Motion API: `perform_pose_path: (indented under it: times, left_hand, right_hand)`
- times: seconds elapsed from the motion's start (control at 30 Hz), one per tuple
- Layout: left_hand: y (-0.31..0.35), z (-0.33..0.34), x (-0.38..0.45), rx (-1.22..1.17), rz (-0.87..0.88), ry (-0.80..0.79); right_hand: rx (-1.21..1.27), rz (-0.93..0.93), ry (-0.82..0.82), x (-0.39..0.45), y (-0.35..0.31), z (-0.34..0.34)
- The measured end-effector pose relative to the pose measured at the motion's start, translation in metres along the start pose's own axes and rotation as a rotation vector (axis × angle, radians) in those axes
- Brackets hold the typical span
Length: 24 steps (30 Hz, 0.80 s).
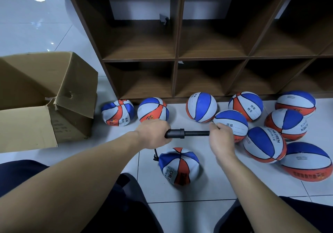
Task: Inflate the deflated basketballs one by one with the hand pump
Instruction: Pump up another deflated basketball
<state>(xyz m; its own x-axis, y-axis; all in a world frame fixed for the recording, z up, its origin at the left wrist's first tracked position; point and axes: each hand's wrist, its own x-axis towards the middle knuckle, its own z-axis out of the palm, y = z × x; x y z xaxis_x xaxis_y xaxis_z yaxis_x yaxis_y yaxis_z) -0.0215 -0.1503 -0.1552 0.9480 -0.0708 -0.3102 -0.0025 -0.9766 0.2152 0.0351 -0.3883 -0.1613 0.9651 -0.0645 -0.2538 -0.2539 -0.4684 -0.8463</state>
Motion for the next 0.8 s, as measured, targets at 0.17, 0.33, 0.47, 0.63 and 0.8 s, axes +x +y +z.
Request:
perform_pose_path:
  times: [0.17, 0.33, 0.47, 0.63, 0.8]
  left_hand:
    - [-0.011, 0.002, -0.001, 0.02, -0.033, -0.03]
    - [-0.005, 0.003, 0.001, 0.016, -0.02, -0.029]
    - [0.001, 0.005, 0.0, 0.015, -0.006, -0.021]
    - [0.014, 0.004, 0.0, -0.01, 0.004, -0.006]
    - [0.027, 0.001, -0.001, 0.005, 0.036, -0.005]
  right_hand:
    - [0.089, 0.091, 0.045, 0.009, 0.005, -0.013]
    - [0.067, 0.046, 0.052, -0.001, 0.001, -0.003]
    - [0.021, -0.036, 0.015, -0.017, -0.009, 0.01]
    - [0.005, -0.044, -0.008, -0.025, -0.015, 0.021]
    - [0.01, -0.036, -0.067, -0.035, -0.012, 0.031]
